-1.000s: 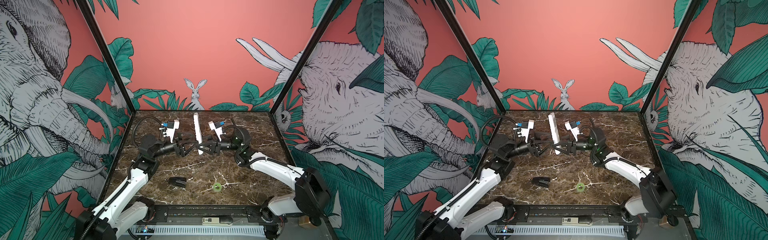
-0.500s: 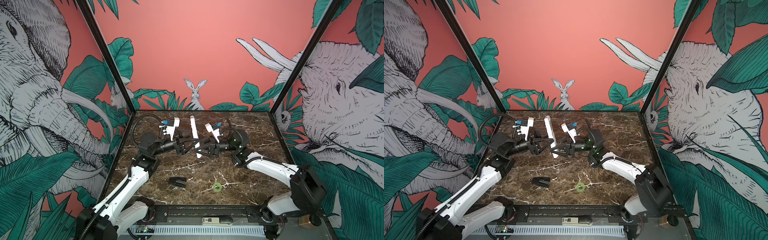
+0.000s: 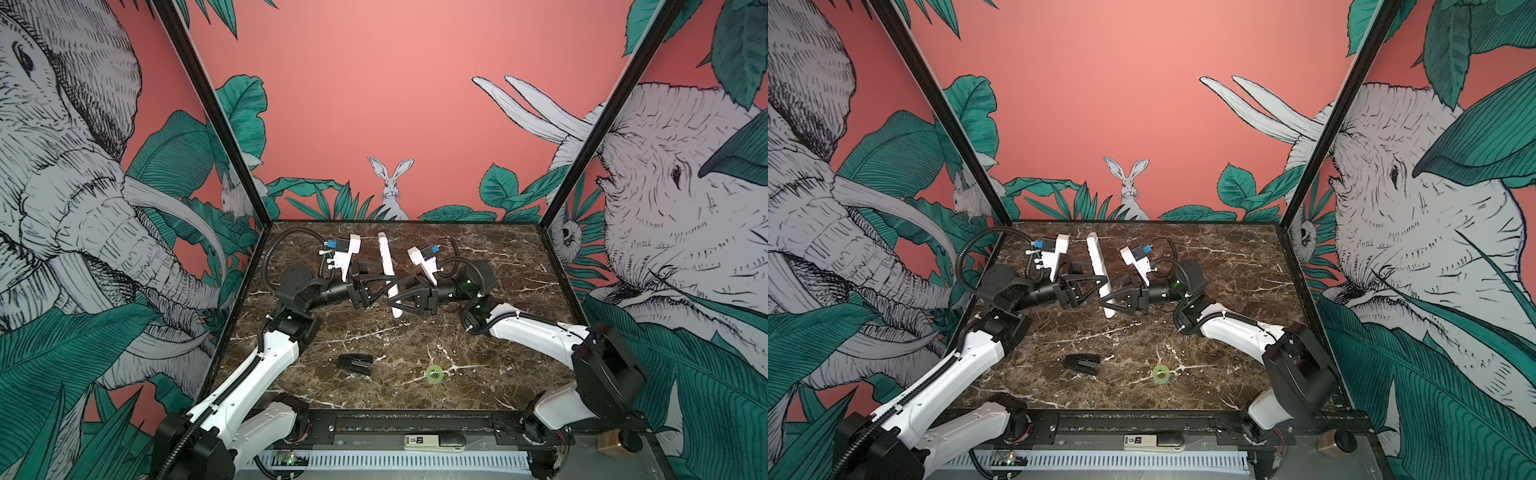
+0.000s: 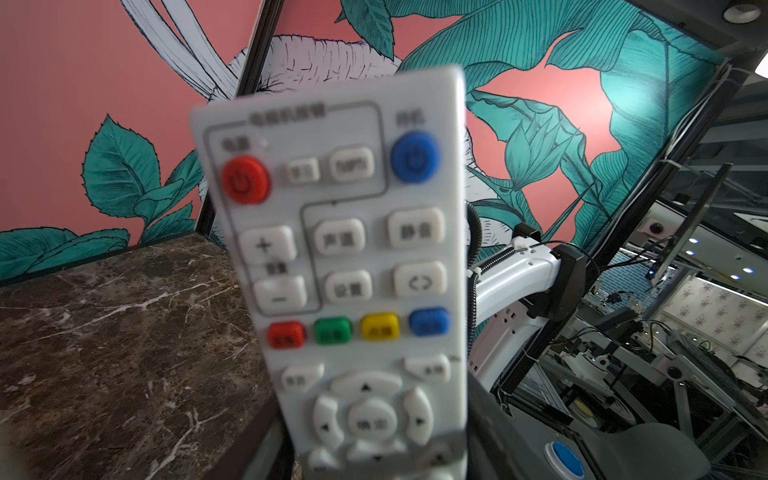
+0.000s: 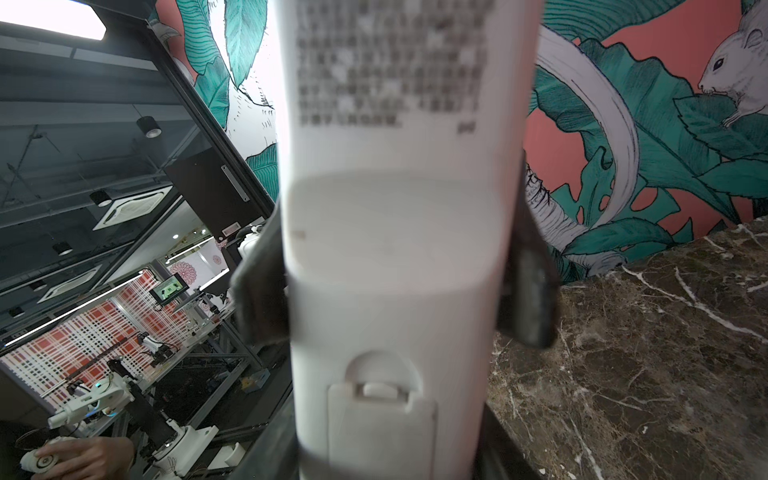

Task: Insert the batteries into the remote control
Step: 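Raise the remote upright with the left gripper while the right gripper steadies it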

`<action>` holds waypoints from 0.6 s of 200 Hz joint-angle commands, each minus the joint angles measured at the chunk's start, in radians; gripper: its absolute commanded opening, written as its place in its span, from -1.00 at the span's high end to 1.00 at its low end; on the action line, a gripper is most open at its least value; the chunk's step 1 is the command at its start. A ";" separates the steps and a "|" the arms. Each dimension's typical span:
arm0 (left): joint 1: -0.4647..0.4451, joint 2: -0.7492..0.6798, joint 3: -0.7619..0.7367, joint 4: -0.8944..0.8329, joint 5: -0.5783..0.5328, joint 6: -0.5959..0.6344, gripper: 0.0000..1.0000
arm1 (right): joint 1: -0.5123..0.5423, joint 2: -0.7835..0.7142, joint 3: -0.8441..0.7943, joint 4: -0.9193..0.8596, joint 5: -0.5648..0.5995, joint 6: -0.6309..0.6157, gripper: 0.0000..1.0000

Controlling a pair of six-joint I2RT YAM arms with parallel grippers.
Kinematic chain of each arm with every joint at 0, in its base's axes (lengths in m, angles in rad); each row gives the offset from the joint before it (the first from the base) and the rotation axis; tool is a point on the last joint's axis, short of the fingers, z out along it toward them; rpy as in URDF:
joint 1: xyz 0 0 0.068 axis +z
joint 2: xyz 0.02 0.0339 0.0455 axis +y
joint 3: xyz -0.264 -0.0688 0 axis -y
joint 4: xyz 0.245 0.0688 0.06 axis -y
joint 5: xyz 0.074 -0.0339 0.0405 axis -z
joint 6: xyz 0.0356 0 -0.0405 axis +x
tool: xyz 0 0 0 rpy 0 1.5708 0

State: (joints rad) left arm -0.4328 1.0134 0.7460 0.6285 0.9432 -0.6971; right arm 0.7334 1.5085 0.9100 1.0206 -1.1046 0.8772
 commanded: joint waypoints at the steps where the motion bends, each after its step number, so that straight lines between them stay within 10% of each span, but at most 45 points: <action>1: -0.004 -0.006 0.018 0.034 0.008 -0.005 -0.05 | 0.011 -0.005 0.028 0.096 -0.026 0.007 0.62; 120: -0.009 -0.025 0.013 -0.001 -0.009 0.001 0.71 | 0.014 -0.062 0.016 -0.131 0.028 -0.170 -0.37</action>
State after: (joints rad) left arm -0.4381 1.0134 0.7467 0.6281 0.9432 -0.7250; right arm 0.7357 1.5047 0.9100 0.9844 -1.0969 0.8124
